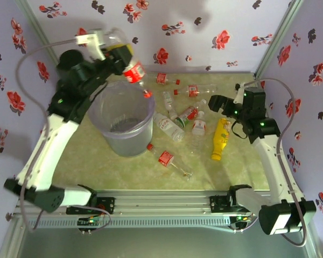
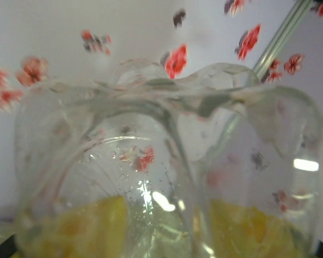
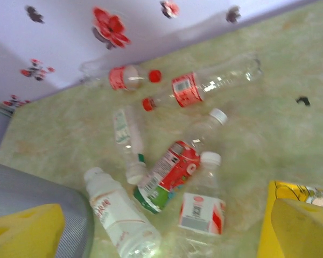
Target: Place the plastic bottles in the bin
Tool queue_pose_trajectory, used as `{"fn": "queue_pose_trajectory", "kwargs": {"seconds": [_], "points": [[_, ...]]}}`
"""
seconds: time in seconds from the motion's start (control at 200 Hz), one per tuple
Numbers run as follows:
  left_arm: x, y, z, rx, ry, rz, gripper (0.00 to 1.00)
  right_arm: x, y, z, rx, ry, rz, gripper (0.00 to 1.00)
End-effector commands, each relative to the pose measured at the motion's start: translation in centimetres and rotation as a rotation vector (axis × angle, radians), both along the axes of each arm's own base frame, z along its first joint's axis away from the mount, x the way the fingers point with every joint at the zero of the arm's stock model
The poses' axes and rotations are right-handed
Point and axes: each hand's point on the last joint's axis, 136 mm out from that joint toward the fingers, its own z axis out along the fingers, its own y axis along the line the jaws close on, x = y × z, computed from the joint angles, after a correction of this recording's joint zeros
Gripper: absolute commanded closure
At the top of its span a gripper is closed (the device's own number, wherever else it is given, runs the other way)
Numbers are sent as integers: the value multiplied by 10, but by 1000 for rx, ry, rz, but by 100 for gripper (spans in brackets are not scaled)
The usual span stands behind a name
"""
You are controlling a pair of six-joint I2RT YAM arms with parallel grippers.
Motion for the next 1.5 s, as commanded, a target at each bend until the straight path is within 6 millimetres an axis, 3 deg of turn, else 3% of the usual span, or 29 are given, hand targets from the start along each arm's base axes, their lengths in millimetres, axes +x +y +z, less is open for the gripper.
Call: {"fn": "queue_pose_trajectory", "kwargs": {"seconds": [0.0, 0.13, 0.205, 0.35, 0.53, 0.89, 1.09, 1.165, 1.36, 1.495], "points": [[6, 35, -43, 132, 54, 153, 73, 1, -9, -22, -22, 58, -51, 1], [8, 71, -72, 203, 92, 301, 76, -1, -14, -32, -37, 83, -76, 1], [8, 79, -82, 216, 91, 337, 78, -5, -21, -40, -72, 109, -101, 1], [18, 73, -103, 224, 111, 325, 80, -20, -53, -67, -220, 209, -214, 1], [29, 55, -149, 261, 199, 265, 83, -40, -87, -106, -349, 362, -335, 3], [28, 26, -235, 321, 335, 191, 83, -48, -69, -157, -226, 494, -297, 8], [29, 27, -265, 326, 384, 204, 83, -51, -65, -158, -195, 486, -292, 8], [29, 26, -272, 320, 396, 203, 78, -52, -63, -158, -188, 492, -289, 8], [28, 18, -285, 334, 414, 186, 51, -66, -60, -177, -144, 556, -311, 8], [28, 18, -280, 336, 406, 185, 42, -74, -55, -190, -115, 579, -306, 8]]}}
